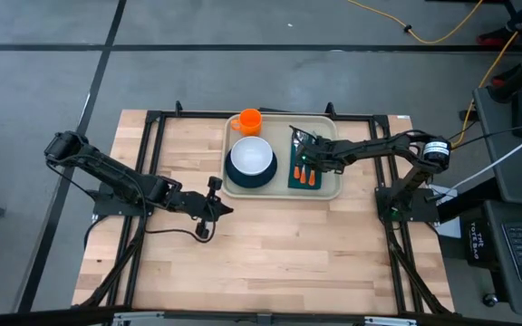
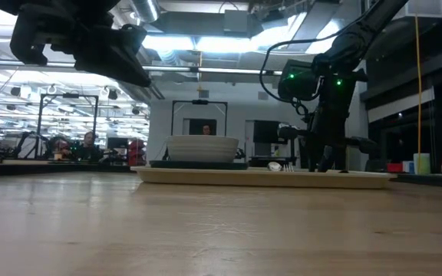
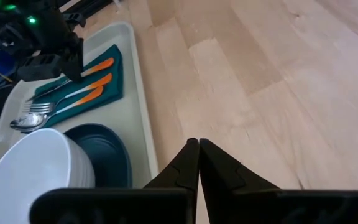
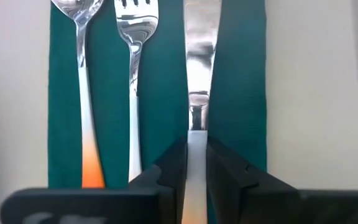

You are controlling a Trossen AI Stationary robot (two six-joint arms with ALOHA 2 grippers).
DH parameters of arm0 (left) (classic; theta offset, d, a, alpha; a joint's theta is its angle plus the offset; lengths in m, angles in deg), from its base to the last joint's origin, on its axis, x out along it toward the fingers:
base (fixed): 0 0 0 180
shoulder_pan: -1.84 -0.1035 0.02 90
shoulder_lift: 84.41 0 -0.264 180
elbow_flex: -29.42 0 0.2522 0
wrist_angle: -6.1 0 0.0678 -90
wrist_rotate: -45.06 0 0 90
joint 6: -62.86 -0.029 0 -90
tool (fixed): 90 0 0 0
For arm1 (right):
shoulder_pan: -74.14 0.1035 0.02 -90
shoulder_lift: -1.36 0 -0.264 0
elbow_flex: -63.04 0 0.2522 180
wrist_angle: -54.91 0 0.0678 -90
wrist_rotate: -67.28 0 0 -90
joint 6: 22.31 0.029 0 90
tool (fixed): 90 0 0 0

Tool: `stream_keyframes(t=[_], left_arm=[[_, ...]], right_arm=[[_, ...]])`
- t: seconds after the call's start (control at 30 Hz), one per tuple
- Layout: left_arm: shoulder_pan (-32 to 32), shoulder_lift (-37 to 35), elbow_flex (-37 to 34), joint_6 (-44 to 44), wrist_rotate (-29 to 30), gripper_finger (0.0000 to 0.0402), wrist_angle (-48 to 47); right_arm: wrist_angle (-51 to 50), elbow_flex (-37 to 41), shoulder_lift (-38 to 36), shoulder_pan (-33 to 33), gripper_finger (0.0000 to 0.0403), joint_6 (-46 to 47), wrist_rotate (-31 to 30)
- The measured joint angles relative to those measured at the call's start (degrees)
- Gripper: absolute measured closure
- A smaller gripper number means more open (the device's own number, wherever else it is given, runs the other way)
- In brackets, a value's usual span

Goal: Set up tray
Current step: Put the orange knife on top of the green napkin to the right of the orange fork on the gray serving tray, then return to Home Position

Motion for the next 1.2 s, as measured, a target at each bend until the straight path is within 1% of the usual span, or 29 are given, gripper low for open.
stream_keyframes(t=[0.13, 0.33, 0.7, 0.97, 1.1, 1.2], left_arm=[[0.0, 0.0, 0.0, 0.55, -0.94, 0.0394, -0.01], [-0.01, 0.0, 0.0, 4.23, -1.47, 0.0398, -0.02], [0.01, 0.0, 0.0, 3.3, -1.45, 0.0399, -0.02], [0.01, 0.0, 0.0, 3.3, -1.43, 0.0396, -0.02], [0.01, 0.0, 0.0, 3.3, -1.41, 0.0399, -0.02], [0.01, 0.0, 0.0, 3.28, -1.32, 0.0398, -0.02]], right_arm=[[0.02, -0.01, 0.0, 0.0, 0.0336, 0.04, 0.04], [-0.03, -0.03, 0.0, 0.0, 0.0334, -0.11, 1.99], [-1.13, -1.41, 0.0, 0.0, 0.0332, -3.19, 1.65], [-11.72, -4.74, -0.04, -0.77, 0.0331, -3.53, 1.45], [-15.31, -7.03, -0.1, -0.7, 0.0331, -7.1, 1.48], [-15.2, -9.52, -1.66, -0.47, 0.0331, -13.48, 1.41]])
